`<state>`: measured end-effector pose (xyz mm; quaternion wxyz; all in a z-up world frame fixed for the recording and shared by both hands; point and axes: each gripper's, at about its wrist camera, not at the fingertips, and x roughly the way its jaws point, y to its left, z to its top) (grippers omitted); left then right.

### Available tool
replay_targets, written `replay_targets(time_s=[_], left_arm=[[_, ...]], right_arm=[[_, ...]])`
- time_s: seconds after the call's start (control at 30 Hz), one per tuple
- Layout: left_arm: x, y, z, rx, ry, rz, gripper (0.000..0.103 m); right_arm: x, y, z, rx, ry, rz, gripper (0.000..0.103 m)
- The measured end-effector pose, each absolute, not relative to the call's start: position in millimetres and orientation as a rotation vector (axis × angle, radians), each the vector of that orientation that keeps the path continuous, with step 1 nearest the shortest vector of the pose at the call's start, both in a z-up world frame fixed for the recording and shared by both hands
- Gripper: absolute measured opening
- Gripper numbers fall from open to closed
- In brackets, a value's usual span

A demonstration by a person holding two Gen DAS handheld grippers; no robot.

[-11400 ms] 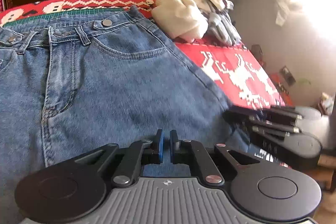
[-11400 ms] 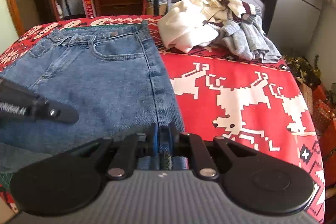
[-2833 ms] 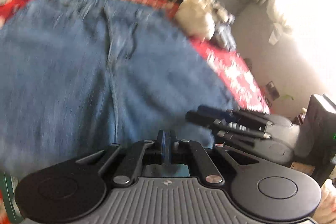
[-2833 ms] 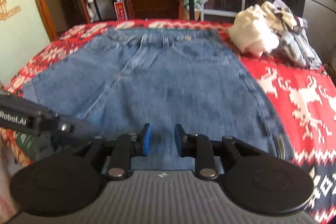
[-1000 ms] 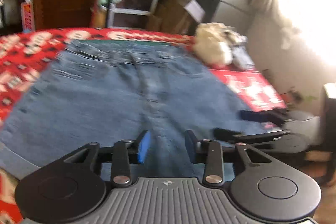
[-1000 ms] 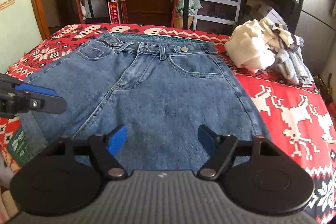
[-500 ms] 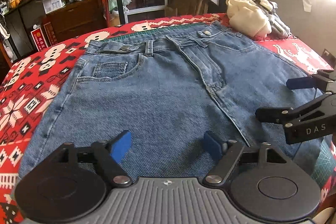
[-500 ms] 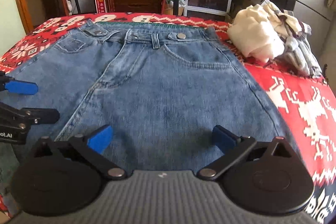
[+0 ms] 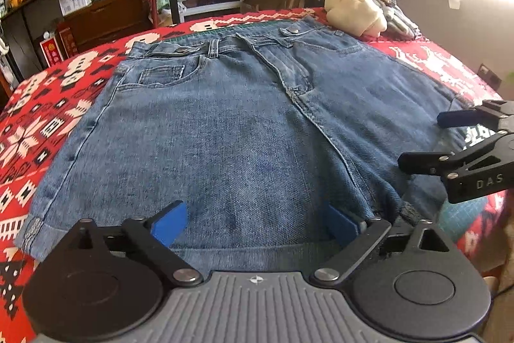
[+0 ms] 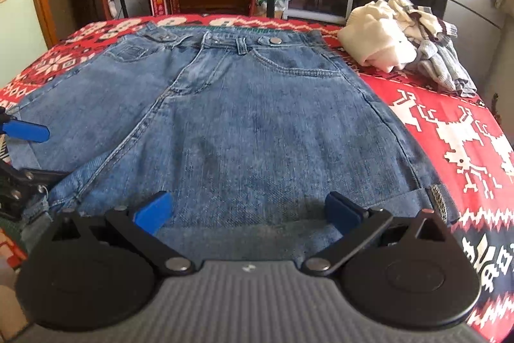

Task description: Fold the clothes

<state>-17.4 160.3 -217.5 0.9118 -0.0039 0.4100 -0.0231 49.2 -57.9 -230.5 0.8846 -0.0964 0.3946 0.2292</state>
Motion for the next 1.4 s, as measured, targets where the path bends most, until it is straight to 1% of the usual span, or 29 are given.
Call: replay_targets(time_s=[0.13, 0.3, 0.37, 0.43, 0.5, 0.6, 0.67, 0.73, 0.97, 1.17, 1.4], left_arm=[[-9, 182, -196, -0.100, 0.736, -0.002, 0.087], [38, 200, -185, -0.017, 0.648, 0.018, 0.086], [58, 205, -189, 0.005, 0.655, 0.003, 0.086], [79, 211, -194, 0.026, 0.666, -0.013, 0.084], [93, 215, -204, 0.023, 0.718, -0.012, 0.078], [105, 219, -219, 0.029, 0.787, 0.012, 0.078], [100, 215, -222, 0.047, 0.780, 0.017, 0.080], [95, 212, -224, 0.056, 0.779, 0.013, 0.086], [68, 208, -225, 0.040, 0.808, 0.013, 0.095], [37, 210, -226, -0.012, 0.851, 0.014, 0.098], [9, 209, -222, -0.027, 0.899, 0.014, 0.098]], right_arm=[[63, -60, -216, -0.166, 0.763, 0.445, 0.102], [101, -51, -205, -0.200, 0.683, 0.451, 0.102], [119, -46, -204, -0.213, 0.657, 0.461, 0.103], [140, -41, -208, -0.205, 0.670, 0.453, 0.103], [157, -37, -216, -0.203, 0.702, 0.435, 0.103], [173, -30, -230, -0.224, 0.743, 0.427, 0.102], [173, -31, -238, -0.216, 0.751, 0.425, 0.103], [172, -34, -240, -0.184, 0.766, 0.420, 0.102], [146, -51, -241, -0.165, 0.796, 0.432, 0.102], [116, -66, -236, -0.195, 0.830, 0.453, 0.102], [90, -80, -232, -0.186, 0.876, 0.433, 0.102]])
